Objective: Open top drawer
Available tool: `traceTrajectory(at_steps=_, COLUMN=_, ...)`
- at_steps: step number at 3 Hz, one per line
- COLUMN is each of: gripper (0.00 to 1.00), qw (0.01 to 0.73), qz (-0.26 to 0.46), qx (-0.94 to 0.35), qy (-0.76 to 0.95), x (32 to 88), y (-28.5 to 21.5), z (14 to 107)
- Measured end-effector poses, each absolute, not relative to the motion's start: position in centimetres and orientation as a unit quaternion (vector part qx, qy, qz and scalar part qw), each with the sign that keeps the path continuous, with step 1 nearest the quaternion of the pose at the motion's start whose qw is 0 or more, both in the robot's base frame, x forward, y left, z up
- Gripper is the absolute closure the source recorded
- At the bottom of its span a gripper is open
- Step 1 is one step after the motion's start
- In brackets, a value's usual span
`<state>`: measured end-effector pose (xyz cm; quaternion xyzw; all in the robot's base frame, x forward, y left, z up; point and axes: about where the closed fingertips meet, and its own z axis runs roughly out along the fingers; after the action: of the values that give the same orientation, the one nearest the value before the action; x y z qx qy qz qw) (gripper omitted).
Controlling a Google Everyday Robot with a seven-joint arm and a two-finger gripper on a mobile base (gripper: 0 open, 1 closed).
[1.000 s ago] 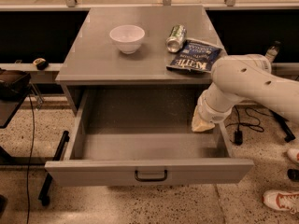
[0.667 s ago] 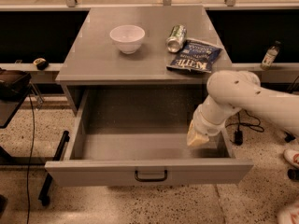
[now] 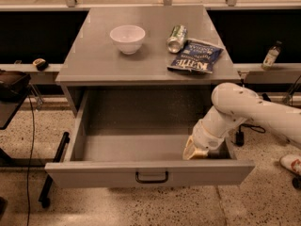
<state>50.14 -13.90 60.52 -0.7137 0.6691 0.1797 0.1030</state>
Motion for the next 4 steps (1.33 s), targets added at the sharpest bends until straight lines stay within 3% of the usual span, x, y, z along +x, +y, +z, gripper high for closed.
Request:
traceTrajectory(at_steps=2, gripper=1.0, qw=0.135, qz=0.289, qx=-0.691, qy=0.649, x=46.0, y=-13.9, z=60.4)
traceTrajectory(at_steps=4, gripper=1.0, qw=0.179, qz=0.342, qx=-0.668, qy=0.636, x=43.8, y=-14.7, z=62.1)
